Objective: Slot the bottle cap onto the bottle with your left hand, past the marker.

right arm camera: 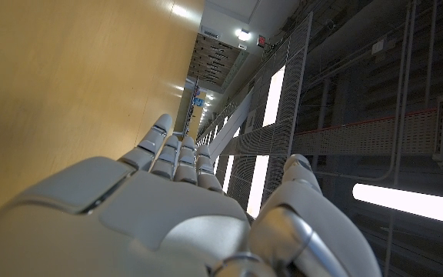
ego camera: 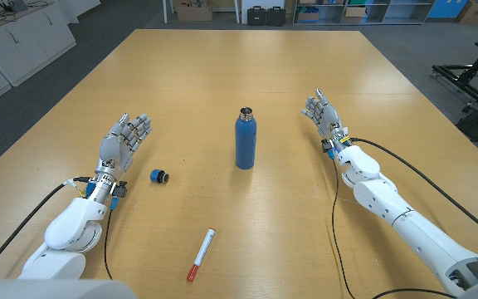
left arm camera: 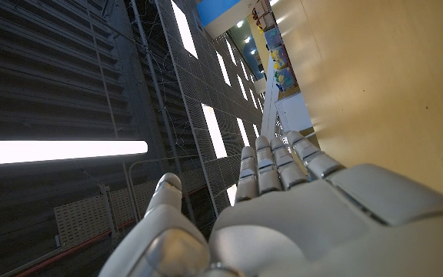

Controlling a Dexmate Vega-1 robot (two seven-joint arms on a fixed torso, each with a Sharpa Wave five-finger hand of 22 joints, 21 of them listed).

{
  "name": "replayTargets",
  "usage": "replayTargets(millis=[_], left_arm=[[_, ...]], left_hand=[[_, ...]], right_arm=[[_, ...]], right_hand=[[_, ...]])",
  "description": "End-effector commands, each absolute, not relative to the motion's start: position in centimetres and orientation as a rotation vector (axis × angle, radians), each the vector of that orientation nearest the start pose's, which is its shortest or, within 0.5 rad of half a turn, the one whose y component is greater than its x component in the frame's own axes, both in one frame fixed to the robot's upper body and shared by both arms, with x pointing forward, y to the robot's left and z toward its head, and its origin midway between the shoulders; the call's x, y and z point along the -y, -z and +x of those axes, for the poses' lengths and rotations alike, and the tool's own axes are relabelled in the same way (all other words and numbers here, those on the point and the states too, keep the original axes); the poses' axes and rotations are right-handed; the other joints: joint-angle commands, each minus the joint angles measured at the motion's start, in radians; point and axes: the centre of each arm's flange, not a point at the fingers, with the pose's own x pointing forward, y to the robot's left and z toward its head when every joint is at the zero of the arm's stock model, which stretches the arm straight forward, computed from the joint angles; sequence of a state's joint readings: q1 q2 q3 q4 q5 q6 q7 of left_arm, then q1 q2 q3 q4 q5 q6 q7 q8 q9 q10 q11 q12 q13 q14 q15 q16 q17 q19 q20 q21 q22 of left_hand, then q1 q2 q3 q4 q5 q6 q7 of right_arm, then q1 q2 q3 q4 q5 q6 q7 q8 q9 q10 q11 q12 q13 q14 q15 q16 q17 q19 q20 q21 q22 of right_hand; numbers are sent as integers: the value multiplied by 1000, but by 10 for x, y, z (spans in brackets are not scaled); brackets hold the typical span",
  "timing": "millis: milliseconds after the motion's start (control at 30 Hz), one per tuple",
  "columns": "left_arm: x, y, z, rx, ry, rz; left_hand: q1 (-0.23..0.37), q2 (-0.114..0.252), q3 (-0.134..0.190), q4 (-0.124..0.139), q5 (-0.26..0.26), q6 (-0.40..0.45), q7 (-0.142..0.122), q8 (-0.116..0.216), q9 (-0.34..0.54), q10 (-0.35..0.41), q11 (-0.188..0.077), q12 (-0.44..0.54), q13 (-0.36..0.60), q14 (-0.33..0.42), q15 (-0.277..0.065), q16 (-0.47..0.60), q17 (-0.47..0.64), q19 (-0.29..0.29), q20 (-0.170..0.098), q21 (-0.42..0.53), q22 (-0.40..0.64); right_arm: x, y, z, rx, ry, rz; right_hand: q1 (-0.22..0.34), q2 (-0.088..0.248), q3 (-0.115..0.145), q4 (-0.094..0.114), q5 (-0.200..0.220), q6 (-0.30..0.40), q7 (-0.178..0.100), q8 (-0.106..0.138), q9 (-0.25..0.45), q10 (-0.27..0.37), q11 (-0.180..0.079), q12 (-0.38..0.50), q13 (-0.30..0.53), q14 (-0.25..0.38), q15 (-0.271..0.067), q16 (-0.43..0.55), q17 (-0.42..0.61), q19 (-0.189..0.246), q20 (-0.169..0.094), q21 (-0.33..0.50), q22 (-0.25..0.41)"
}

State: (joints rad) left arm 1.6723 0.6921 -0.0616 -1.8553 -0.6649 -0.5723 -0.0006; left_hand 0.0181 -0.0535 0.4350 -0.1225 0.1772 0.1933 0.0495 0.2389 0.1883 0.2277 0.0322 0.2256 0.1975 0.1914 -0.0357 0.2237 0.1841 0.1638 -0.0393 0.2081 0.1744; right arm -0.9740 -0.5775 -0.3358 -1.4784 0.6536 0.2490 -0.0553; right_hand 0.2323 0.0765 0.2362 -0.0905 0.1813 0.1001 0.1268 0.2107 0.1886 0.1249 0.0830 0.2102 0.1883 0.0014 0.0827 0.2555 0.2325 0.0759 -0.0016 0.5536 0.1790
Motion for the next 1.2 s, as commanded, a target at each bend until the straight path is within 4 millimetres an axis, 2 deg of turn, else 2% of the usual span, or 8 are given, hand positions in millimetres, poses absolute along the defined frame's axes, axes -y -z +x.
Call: replayTargets(millis=[33, 433, 733, 800, 867, 900, 967, 1200], left_arm=[[-396, 135, 427, 733, 132, 30], [-411, 138, 411, 790, -50, 176], [-414, 140, 403, 791, -157, 292], [-414, 140, 403, 797, -164, 298], [-413, 140, 404, 802, -167, 306], [-413, 140, 404, 804, -169, 311], [-413, 140, 405, 804, -172, 324], [-413, 138, 403, 788, -196, 398]], left_hand=[[7, 5, 4, -4, 2, 9, -6, 7, 5, 15, -5, 7, 3, 18, -4, 5, 3, 23, -22, 13, 2], [11, -2, 2, -12, 1, 94, -18, 30, 5, 96, -25, 24, 3, 99, -29, 20, 3, 96, -25, 25, 2], [23, 0, 7, -19, 1, 117, -32, 36, 6, 107, -27, 24, 3, 108, -35, 18, 2, 105, -21, 23, 2], [54, 16, 25, -33, 6, 130, -40, 41, 6, 115, -42, 22, 3, 114, -41, 14, 1, 110, -17, 19, 2], [69, 24, 34, -39, 8, 133, -42, 42, 6, 117, -43, 20, 3, 120, -45, 13, 0, 111, -16, 18, 2], [110, 46, 58, -52, 17, 136, -48, 42, 6, 120, -44, 16, 2, 122, -50, 8, -1, 114, -15, 13, 2], [138, 58, 75, -59, 23, 138, -50, 43, 7, 121, -48, 12, 2, 124, -54, 4, -1, 116, -15, 10, 1], [228, 55, 112, -75, 35, 138, -71, 44, 8, 119, -74, 1, 3, 128, -65, -7, -3, 117, -16, 1, 0]], right_arm=[[289, 53, 622, 557, -178, 42], [279, 53, 622, 559, -187, 42], [274, 51, 619, 561, -189, 37], [273, 52, 618, 562, -187, 38], [272, 52, 618, 561, -187, 43], [272, 52, 617, 561, -186, 46], [271, 52, 617, 562, -185, 45], [268, 52, 614, 560, -184, 43]], right_hand=[[0, 4, -3, -3, 4, 8, 1, -2, 5, 12, 3, 7, 5, 10, 3, 4, 3, 8, 2, -3, 4], [1, 5, -3, -4, 4, 9, 1, -2, 5, 13, 1, 7, 5, 13, 4, 5, 3, 10, 3, -5, 4], [3, 6, -2, -6, 5, 10, -1, -2, 5, 15, 1, 7, 5, 15, 4, 6, 2, 12, 4, -6, 4], [4, 6, -2, -6, 5, 10, -1, -2, 5, 15, 1, 7, 5, 16, 4, 6, 2, 13, 3, -6, 4], [4, 6, -2, -6, 5, 11, -1, -2, 5, 15, 1, 7, 5, 16, 4, 6, 2, 13, 4, -6, 4], [4, 6, -2, -6, 5, 11, -1, -2, 5, 16, 2, 7, 5, 15, 4, 6, 2, 13, 4, -7, 4], [4, 7, -2, -6, 5, 11, -1, -2, 5, 16, 2, 7, 5, 16, 5, 6, 2, 13, 4, -7, 4], [5, 8, -2, -7, 6, 14, -1, -2, 5, 19, 5, 8, 5, 18, 4, 7, 2, 14, 4, -8, 4]])
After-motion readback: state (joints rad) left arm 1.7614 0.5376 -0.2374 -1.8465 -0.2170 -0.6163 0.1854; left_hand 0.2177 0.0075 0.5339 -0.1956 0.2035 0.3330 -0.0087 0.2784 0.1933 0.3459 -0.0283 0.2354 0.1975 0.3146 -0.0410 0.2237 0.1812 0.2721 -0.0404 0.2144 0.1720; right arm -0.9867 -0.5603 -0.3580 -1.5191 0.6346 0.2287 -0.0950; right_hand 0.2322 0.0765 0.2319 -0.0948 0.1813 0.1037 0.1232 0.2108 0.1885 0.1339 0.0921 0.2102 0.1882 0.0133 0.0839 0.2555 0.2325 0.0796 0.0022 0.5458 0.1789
